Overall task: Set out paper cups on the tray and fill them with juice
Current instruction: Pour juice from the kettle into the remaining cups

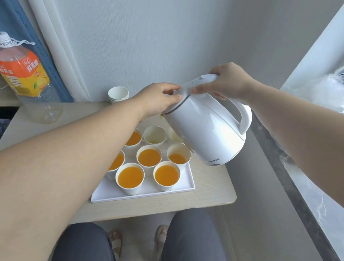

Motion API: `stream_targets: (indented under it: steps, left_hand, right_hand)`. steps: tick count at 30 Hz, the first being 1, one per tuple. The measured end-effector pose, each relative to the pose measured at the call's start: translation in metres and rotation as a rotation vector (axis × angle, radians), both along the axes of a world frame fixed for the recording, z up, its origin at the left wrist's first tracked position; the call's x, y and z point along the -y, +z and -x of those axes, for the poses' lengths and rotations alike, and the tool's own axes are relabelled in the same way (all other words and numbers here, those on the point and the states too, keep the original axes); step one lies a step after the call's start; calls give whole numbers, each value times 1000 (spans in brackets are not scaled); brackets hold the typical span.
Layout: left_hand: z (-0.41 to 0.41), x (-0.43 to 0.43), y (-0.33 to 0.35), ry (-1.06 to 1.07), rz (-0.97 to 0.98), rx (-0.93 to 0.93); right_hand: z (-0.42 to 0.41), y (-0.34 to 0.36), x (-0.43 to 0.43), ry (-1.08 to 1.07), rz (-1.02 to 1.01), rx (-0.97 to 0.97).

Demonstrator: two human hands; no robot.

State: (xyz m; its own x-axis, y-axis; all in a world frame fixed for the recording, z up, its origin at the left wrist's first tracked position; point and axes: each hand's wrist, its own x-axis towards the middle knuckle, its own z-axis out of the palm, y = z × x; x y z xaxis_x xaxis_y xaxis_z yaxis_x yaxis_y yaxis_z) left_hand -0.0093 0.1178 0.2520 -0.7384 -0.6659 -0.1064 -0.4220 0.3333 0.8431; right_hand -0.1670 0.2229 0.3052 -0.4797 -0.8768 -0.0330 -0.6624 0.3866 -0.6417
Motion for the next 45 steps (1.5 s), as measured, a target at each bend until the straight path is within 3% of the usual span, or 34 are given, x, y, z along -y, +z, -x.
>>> stream_targets:
  steps: [22,29,45]
  left_hand:
    - [0,-1,-6,16,-54,-12]
    - [3,-4,-4,-7,14,29]
    - [7,-5,-4,3,-72,-26]
  right_hand:
    - [-3,1,4,13,-37,-31]
    - [-3,5,0,17,-42,-42]
    - [-3,14,0,14,-71,-105]
